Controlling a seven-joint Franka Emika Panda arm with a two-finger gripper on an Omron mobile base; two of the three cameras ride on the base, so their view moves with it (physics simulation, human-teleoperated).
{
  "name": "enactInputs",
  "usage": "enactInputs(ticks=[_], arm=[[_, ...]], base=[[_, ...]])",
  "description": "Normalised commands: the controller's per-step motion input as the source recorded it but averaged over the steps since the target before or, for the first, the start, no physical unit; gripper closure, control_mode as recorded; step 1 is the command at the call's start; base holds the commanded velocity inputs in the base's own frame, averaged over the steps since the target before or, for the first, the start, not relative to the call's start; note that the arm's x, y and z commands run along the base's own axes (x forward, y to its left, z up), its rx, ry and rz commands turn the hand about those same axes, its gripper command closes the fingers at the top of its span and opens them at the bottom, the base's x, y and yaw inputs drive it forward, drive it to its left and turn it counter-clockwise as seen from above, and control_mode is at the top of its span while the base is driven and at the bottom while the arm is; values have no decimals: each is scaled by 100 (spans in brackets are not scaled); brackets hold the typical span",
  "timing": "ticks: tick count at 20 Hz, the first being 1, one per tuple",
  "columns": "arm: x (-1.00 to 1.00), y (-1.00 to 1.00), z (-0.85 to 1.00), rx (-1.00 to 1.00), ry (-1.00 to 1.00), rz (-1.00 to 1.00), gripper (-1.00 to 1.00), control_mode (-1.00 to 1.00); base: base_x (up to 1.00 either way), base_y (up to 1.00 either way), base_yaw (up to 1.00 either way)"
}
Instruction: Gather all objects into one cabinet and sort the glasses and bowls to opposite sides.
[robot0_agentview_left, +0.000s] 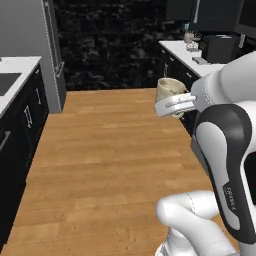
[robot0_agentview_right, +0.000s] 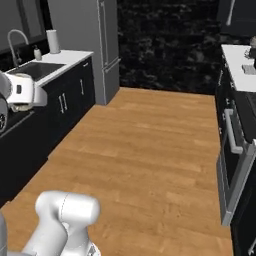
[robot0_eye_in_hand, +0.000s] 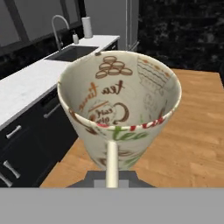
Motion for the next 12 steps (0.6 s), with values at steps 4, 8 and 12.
enactInputs(ticks=[4,8,12], arm=[[0,0,0,0,0,0,100,100],[0,0,0,0,0,0,100,100],[0,0,0,0,0,0,100,100]], base=[[100,-3,-33],[100,19,-33],[100,36,-24]])
